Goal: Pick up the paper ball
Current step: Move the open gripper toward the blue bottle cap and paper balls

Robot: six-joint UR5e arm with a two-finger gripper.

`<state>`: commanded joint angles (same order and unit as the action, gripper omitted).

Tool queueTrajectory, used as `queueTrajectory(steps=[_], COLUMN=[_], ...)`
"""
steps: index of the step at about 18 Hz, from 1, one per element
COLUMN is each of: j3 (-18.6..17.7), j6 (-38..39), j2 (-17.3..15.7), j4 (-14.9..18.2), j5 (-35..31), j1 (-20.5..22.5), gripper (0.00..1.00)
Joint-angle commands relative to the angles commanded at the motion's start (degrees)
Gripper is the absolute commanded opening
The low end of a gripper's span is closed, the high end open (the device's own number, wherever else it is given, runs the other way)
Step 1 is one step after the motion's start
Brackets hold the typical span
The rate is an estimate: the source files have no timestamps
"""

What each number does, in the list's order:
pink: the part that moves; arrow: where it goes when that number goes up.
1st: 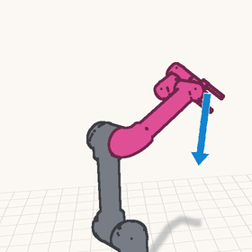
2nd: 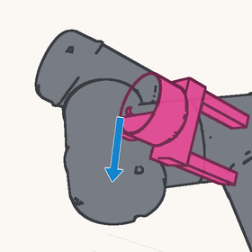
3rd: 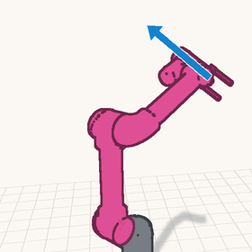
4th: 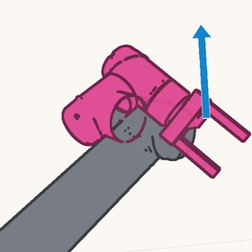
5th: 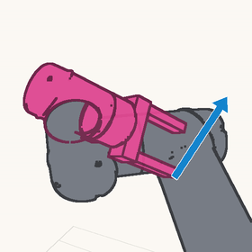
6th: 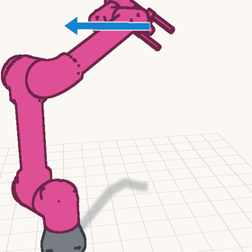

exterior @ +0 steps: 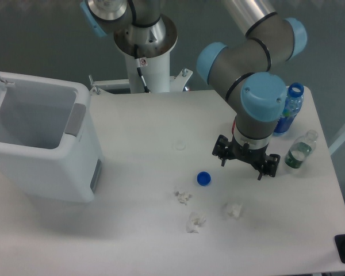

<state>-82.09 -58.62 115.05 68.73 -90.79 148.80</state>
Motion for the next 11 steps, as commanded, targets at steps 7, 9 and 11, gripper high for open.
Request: queueTrajectory(steps=[7, 9, 11], j3=[-2.27, -5.08, -5.98], j6=[0.26, 0.44, 0.53], j2=[0.0, -0.17, -0.44], j4=[-2.53, -5.79, -6.15], j5=[0.26, 0.09, 0.0], j1=[-0.35, -0.61, -0.62], gripper=[1.0, 1.0, 1.0])
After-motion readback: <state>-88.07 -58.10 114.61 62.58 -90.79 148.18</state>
